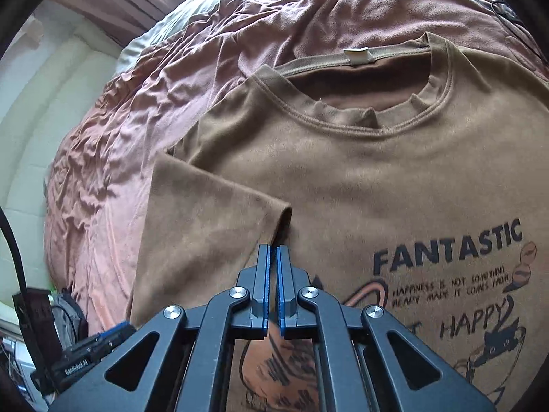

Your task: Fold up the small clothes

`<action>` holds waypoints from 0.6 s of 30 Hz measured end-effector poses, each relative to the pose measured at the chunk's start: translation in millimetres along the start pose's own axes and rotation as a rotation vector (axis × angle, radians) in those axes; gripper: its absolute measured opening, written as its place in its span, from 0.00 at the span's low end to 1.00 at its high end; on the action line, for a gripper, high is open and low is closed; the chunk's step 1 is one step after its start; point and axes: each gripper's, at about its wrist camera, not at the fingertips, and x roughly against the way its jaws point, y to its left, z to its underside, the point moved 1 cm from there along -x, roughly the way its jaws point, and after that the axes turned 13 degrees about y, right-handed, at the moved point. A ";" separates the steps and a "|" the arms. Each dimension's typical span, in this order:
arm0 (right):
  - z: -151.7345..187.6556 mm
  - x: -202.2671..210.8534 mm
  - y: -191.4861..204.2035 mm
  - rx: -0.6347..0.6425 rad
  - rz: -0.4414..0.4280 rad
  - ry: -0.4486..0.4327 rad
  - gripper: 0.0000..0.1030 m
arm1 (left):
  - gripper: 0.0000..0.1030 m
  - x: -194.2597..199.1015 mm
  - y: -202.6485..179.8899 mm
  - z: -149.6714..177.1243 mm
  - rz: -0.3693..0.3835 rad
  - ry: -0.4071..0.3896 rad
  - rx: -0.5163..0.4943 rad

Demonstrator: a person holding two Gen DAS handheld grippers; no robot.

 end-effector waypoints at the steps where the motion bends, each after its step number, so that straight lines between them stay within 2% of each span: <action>1: 3.1 1.9 -0.3 0.006 -0.007 0.002 0.00 | 0.28 3.4 -2.6 1.2 -0.004 -0.009 -0.005; 6: 21.7 21.0 -3.0 0.045 -0.026 -0.006 0.01 | 0.28 16.1 -21.2 5.6 -0.020 -0.044 -0.048; 11: 47.2 50.9 -11.4 0.091 0.007 -0.055 0.01 | 0.28 15.4 -40.1 6.8 -0.033 -0.058 -0.085; 12: 54.2 59.3 -15.8 0.090 0.028 -0.078 0.07 | 0.28 13.0 -43.0 7.0 -0.032 -0.055 -0.088; 13: 60.1 67.3 -20.6 0.087 0.044 -0.099 0.25 | 0.28 10.3 -44.6 7.3 -0.030 -0.049 -0.088; 14: 66.4 74.2 -24.3 0.081 0.051 -0.115 0.38 | 0.28 7.0 -46.6 7.4 -0.030 -0.042 -0.088; 15: 72.1 82.0 -29.7 0.071 0.061 -0.137 0.61 | 0.28 3.1 -49.1 7.7 -0.033 -0.035 -0.090; 16: 78.9 89.3 -34.0 0.063 0.074 -0.160 0.70 | 0.28 0.2 -51.4 8.0 -0.036 -0.030 -0.091; 18: 90.7 103.1 -44.4 0.053 0.095 -0.192 0.72 | 0.28 -6.2 -56.9 9.0 -0.040 -0.019 -0.096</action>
